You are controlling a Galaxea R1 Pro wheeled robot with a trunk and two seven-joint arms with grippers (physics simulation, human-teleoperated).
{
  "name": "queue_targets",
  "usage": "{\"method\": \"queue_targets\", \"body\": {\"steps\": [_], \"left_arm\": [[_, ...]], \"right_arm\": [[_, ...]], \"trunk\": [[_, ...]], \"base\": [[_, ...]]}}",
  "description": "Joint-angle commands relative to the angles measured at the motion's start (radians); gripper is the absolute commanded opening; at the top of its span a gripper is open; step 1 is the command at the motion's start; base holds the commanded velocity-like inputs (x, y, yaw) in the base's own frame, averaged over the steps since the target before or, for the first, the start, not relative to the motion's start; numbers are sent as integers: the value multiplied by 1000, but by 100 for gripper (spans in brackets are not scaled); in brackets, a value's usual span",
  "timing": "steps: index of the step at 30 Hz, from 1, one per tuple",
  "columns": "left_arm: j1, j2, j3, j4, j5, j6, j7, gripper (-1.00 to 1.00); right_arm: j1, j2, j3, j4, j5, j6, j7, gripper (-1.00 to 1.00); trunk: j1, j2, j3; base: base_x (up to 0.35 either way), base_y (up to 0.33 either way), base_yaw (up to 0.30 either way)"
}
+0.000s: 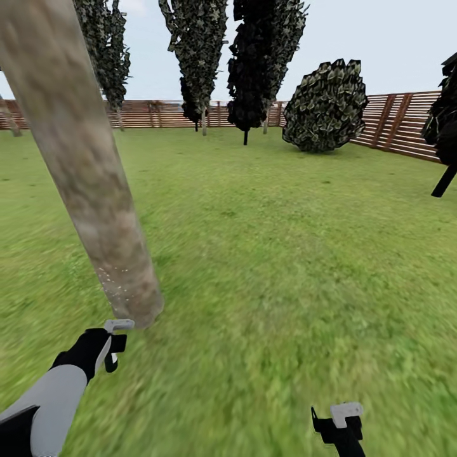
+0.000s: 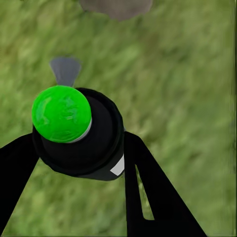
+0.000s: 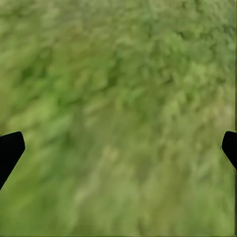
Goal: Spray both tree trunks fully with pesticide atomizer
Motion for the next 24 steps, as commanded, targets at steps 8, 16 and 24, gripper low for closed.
{"method": "queue_targets", "body": {"steps": [8,16,24], "left_arm": [[0,1,19,1,-2,-2,-1,-100],[0,5,19,3,-6,-18,0,-100],[0,8,18,5,-9,-19,-1,-100]], "right_arm": [[0,0,0,0,0,0,0,100],[0,0,1,0,0,0,1,100],[0,0,1,0,0,0,0,100]], "trunk": [[0,0,0],[0,0,0],[0,0,0]], "base": [[233,-197,49],[159,-237,266],[153,-253,188]]}}
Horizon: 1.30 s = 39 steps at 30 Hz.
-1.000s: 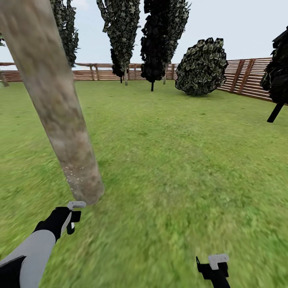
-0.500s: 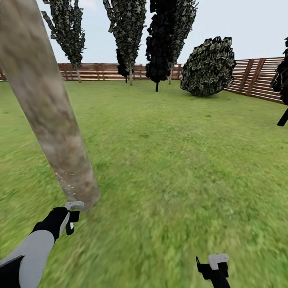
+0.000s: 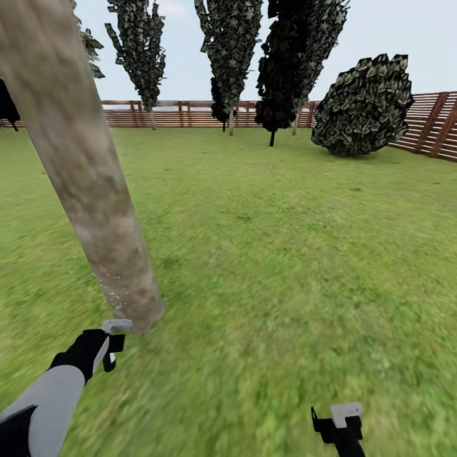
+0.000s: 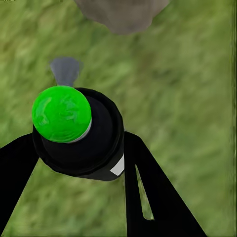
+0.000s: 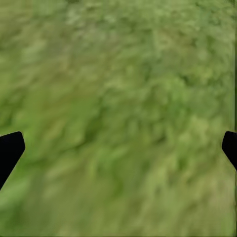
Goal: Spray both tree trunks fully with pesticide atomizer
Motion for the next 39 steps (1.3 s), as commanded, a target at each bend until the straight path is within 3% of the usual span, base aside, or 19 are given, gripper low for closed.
{"method": "queue_targets", "body": {"steps": [1,13,25,39], "left_arm": [[0,0,0,0,-1,0,-1,-100],[0,1,2,-3,-2,-1,-1,-100],[0,4,4,-6,-1,0,0,-100],[4,5,4,-9,0,0,0,-100]], "right_arm": [[0,0,0,0,0,0,0,100],[0,0,-1,0,0,0,0,100],[0,0,0,0,0,0,0,100],[0,0,0,0,0,0,1,100]], "trunk": [[0,0,0],[0,0,0],[0,0,0],[0,0,0]], "base": [[150,-253,13],[88,-262,8],[9,-272,256],[134,-265,222]]}}
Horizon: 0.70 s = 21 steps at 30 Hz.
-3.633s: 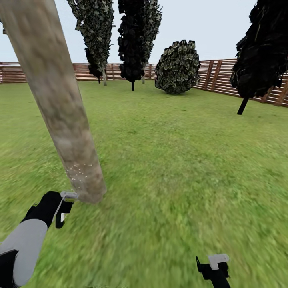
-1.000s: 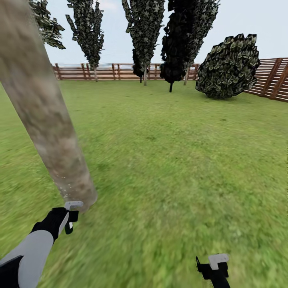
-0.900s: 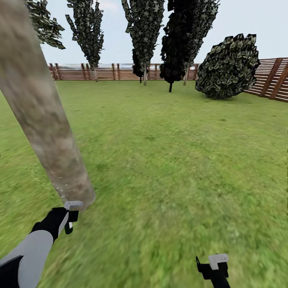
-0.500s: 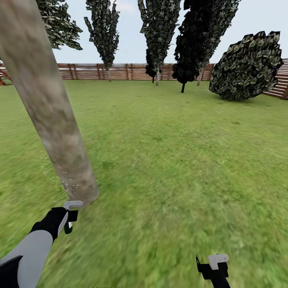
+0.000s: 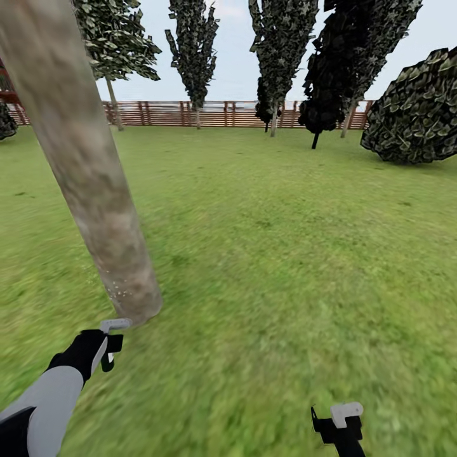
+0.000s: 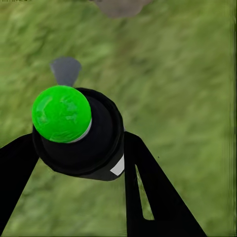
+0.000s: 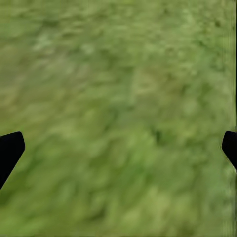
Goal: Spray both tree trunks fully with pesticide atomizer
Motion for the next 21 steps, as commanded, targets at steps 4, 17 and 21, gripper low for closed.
{"method": "queue_targets", "body": {"steps": [4,17,21], "left_arm": [[0,0,-1,-2,1,0,0,-100],[0,0,-1,-2,3,-1,0,-100],[1,0,-2,-1,3,-1,0,-100]], "right_arm": [[0,0,0,0,0,0,0,100],[0,0,1,1,0,0,0,100],[0,0,1,1,0,0,0,100]], "trunk": [[0,0,0],[0,0,0],[0,0,0]], "base": [[157,-251,12],[104,-261,240],[219,-201,278]]}}
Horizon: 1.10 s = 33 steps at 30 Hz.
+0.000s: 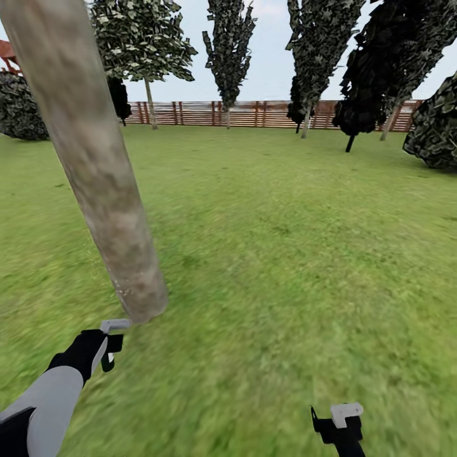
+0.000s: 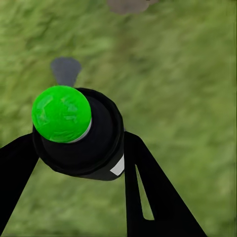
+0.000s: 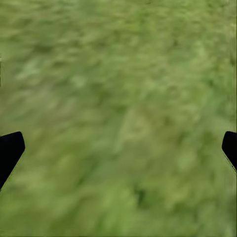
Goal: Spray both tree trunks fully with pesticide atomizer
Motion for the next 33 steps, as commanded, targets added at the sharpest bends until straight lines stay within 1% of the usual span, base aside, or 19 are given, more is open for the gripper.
{"method": "queue_targets", "body": {"steps": [1,6,11,12,13,15,16,17,19,20,23,25,26,27,28,29,30,31,33], "left_arm": [[0,-1,0,-2,0,-1,0,-100],[0,-6,2,-7,3,0,-1,-100],[-23,-16,-8,-16,3,10,-18,-100],[-50,-17,-10,-27,2,14,-21,-100],[-65,-18,-13,-30,1,15,-22,-100],[-105,-19,-31,-34,1,22,-23,-100],[-141,-23,-50,-36,1,39,-23,-100],[-172,-28,-61,-36,1,72,-25,-100],[-204,-31,-67,-36,1,106,-28,-100],[-209,-31,-68,-36,1,111,-29,-100],[-216,-10,-71,-38,0,118,-30,-100],[-216,30,-72,-38,0,118,-35,-100],[-215,37,-77,-38,-1,117,-62,-100],[-213,38,-96,-38,-3,118,-92,-100],[-213,36,-133,-38,-2,120,-123,-100],[-215,28,-166,-38,-1,121,-142,-100],[-216,16,-184,-39,0,122,-152,-100],[-218,-2,-197,-40,0,124,-158,-100],[-217,-12,-203,-40,1,125,-162,-100]], "right_arm": [[0,0,-1,-1,0,0,0,100],[0,0,-1,-2,0,0,-1,100],[0,0,-2,-2,0,0,-1,100],[0,0,-2,-2,0,0,0,100],[0,0,-2,-2,0,0,0,100],[0,-1,-2,-2,0,0,-1,100],[0,-1,-2,-1,0,0,-1,100],[0,-1,-2,-1,0,0,-1,100],[0,-1,-2,-1,0,0,-1,100],[0,-2,-2,-1,0,0,-1,100],[0,-2,-2,-1,0,0,-1,100],[0,-2,-2,-1,0,0,0,100],[0,-2,-2,-1,0,0,0,100],[0,-2,-2,-1,0,0,0,100],[0,-2,-2,-1,0,0,0,100],[0,-2,-2,-1,0,0,0,100],[0,-2,-2,-1,0,0,0,100],[0,-2,-2,-1,0,0,0,100],[0,-2,-2,-1,0,0,0,100]], "trunk": [[0,0,0],[0,0,0],[0,0,0],[0,0,0],[0,0,0],[0,0,0],[0,0,0],[0,0,0],[0,0,0],[0,0,0],[0,0,0],[0,0,0],[0,0,0],[0,0,0],[0,0,0],[0,0,0],[0,0,0],[0,0,0],[0,0,0]], "base": [[108,-78,278],[19,-13,278],[1,-1,274],[0,0,144],[0,0,92],[0,0,39],[0,0,12],[0,0,4],[0,0,2],[0,0,0],[0,0,0],[0,0,0],[0,0,0],[0,0,0],[0,0,0],[0,0,0],[0,0,0],[0,0,0],[0,0,0]]}}
